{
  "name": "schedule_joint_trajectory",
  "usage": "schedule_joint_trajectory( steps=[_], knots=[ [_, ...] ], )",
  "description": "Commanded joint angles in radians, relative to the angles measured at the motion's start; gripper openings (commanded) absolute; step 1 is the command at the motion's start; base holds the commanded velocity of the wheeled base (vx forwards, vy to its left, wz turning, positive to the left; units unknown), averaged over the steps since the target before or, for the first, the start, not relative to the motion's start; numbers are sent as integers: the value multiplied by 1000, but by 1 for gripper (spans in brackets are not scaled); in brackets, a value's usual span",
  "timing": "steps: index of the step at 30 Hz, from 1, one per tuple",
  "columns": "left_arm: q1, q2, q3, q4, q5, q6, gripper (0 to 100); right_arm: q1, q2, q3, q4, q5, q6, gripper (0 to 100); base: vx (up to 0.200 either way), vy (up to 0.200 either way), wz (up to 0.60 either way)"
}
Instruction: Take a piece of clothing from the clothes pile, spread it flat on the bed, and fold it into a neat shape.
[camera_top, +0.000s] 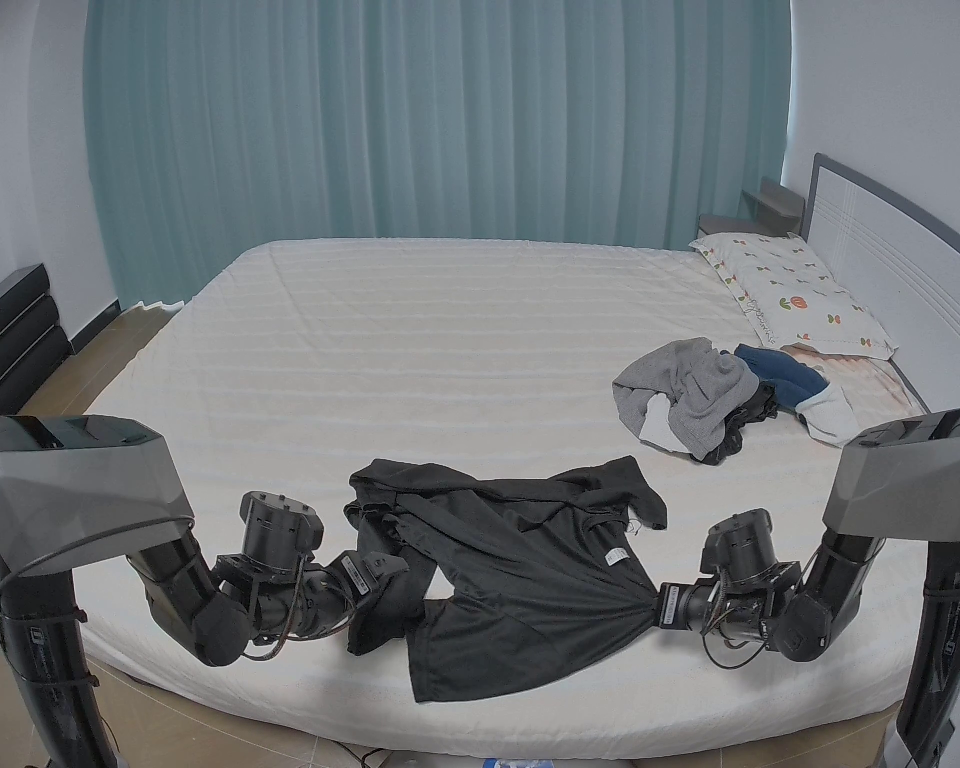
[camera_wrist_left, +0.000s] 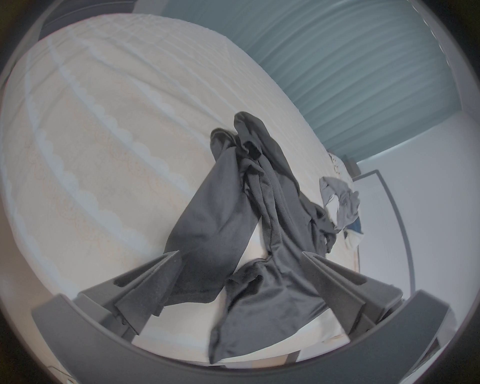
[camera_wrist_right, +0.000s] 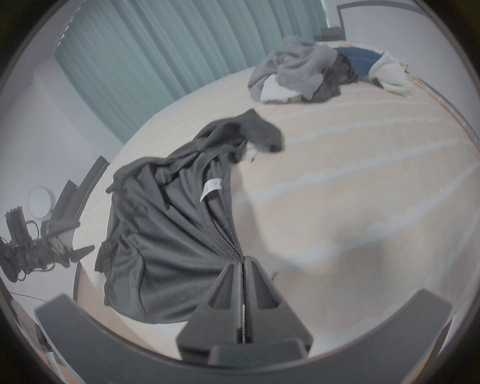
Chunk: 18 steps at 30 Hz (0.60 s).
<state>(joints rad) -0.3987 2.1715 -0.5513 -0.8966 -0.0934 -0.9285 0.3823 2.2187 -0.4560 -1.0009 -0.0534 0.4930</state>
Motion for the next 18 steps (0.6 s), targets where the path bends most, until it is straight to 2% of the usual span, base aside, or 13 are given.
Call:
schedule_joint_trajectory(
  steps=[1,4,8,11,18],
  knots=[
    [-35,44,5,1,26,28,100,-89,12,66,-56,6,-54,0,0,0,0],
    [-35,44,16,10,41,63,100,-138,39,85,-101,7,-90,0,0,0,0],
    [-35,51,44,10,57,114,100,-180,64,88,-170,9,-94,0,0,0,0],
    [-34,54,60,11,80,162,100,-188,82,91,-205,7,-96,0,0,0,0],
    [-37,80,39,7,110,181,100,-186,88,89,-240,7,-94,0,0,0,0]
  ],
)
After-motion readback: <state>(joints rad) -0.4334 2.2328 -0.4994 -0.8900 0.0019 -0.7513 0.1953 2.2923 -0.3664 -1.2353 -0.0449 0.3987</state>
